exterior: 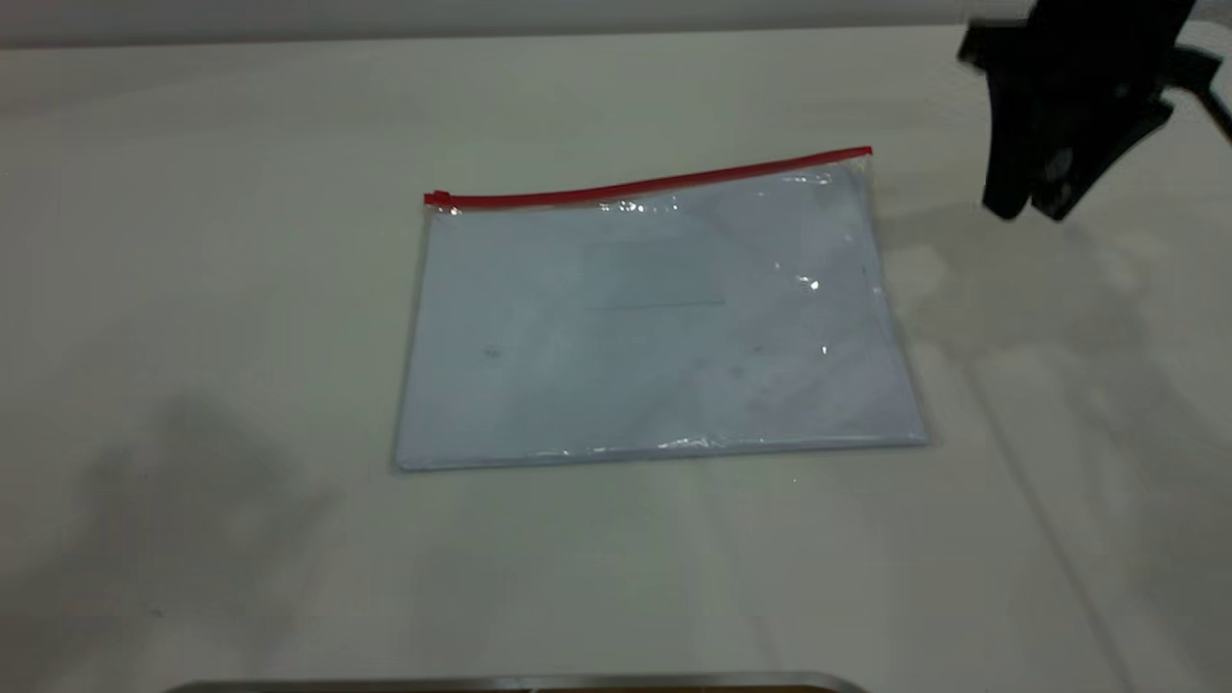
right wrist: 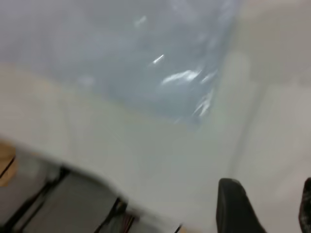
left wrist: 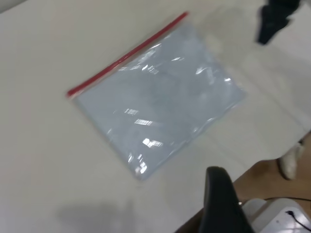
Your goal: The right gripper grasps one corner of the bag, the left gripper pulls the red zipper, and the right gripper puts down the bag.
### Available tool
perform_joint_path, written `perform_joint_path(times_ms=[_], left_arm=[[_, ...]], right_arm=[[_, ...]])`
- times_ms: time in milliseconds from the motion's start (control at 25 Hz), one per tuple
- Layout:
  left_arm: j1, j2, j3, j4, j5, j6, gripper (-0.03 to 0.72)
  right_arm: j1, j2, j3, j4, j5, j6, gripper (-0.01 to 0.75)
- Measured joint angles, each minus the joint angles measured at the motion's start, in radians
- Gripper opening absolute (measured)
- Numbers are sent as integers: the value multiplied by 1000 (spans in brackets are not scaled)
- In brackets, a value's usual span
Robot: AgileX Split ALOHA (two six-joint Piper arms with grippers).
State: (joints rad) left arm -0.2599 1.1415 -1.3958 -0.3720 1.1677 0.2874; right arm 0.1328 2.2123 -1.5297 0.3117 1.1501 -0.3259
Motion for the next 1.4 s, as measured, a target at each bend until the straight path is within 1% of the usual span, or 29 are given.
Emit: perform_joint_path(times_ms=[80,160,320,560,680,880,1040,1200,1280,1400], left_arm=[[-1,-84,65,62,0,-58,495],[-1,-171,142,113,0,-111,495],[-1,-353,299,212,0,-190,495],[-2,-621,510,288,0,-231,495],[-2,-732,611,307,0,-233,495],[-2,-869,781,311,0,-234,495],[-2,-937,865,313,0,-234,495],[-2,-963,873,312,-4,-235,495],[-2,-963,873,312,-5,-237,495],[-2,-963,893,313,-11,-237,495]], right_arm=[[12,-42,0,20,30,-23,363],[30,-89,8,31,36,-27,363],[76,-202,116,36,37,-11,363],[165,-446,403,37,42,-23,353],[190,-585,540,38,43,-19,332],[197,-886,729,46,45,-17,297],[197,-1165,843,35,51,-7,272],[197,-1486,933,0,34,39,267],[197,-1669,967,-49,11,64,267],[197,-1914,1005,-160,-15,175,273]])
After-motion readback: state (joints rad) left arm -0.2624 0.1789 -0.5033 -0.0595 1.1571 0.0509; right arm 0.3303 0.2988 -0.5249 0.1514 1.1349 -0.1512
